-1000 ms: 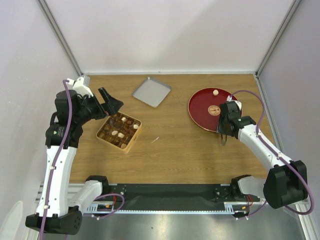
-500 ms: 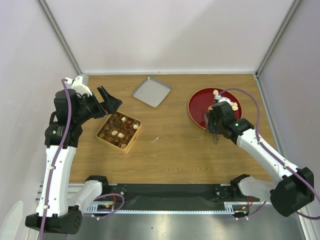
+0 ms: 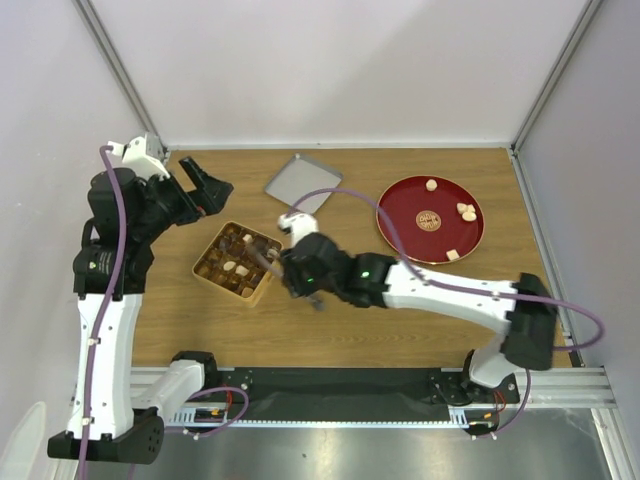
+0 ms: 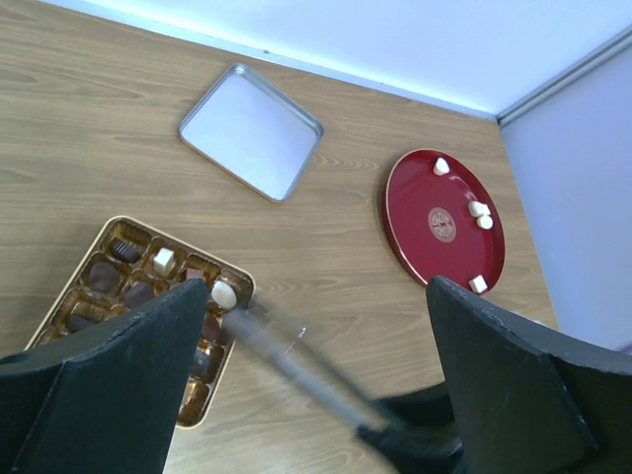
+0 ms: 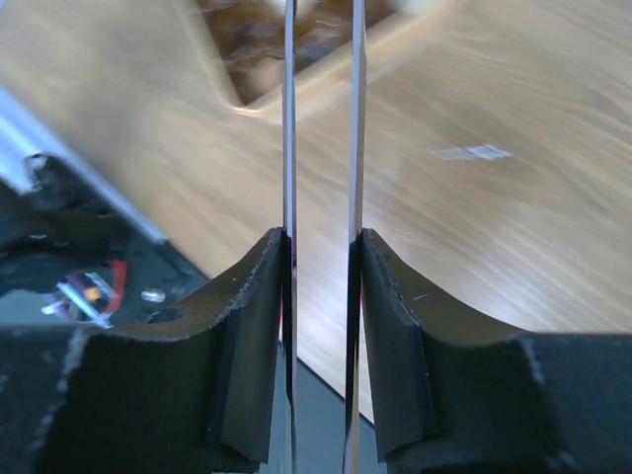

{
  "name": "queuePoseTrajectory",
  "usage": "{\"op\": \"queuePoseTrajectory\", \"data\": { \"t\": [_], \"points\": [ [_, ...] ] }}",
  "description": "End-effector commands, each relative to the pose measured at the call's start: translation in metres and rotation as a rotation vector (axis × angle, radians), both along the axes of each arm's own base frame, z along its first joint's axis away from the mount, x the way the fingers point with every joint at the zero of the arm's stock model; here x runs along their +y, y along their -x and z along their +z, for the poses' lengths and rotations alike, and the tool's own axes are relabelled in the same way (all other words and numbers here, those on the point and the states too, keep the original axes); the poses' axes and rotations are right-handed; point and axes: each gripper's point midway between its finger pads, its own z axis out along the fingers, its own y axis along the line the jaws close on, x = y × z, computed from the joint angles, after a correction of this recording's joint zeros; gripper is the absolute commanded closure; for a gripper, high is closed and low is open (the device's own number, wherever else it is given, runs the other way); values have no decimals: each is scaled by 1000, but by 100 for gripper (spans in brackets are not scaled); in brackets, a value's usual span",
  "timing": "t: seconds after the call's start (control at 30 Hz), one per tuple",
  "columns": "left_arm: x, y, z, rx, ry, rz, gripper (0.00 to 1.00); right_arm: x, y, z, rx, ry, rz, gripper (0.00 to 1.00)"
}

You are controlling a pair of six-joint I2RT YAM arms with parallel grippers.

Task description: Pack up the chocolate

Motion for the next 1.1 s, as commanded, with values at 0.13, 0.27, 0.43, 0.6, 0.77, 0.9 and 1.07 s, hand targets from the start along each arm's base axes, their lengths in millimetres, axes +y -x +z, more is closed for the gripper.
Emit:
{"op": "queuePoseTrajectory", "data": {
  "t": [0.13, 0.27, 0.43, 0.6, 0.77, 0.9, 1.07],
  "points": [
    [13, 7, 23, -31, -11, 73, 0, 94, 20, 23, -65, -143, 161, 61],
    [16, 11, 29, -49, -17, 86, 0, 119, 32, 24, -67, -218, 257, 60],
    [16, 13, 27, -46, -20, 85, 0, 130, 28, -4, -40, -162, 249, 61],
    [17, 16, 27, -47, -27, 86, 0, 132, 24, -20, -34, -125, 235, 61],
    [18, 17, 26, -47, -35, 88, 0, 130, 22, -29, -29, -105, 220, 58],
    [18, 17, 25, -45, -33, 89, 0, 129, 21, -26, -36, -108, 215, 54],
    [15, 18, 24, -52, -32, 72, 0, 124, 15, -13, -65, -116, 200, 54]
  ]
}}
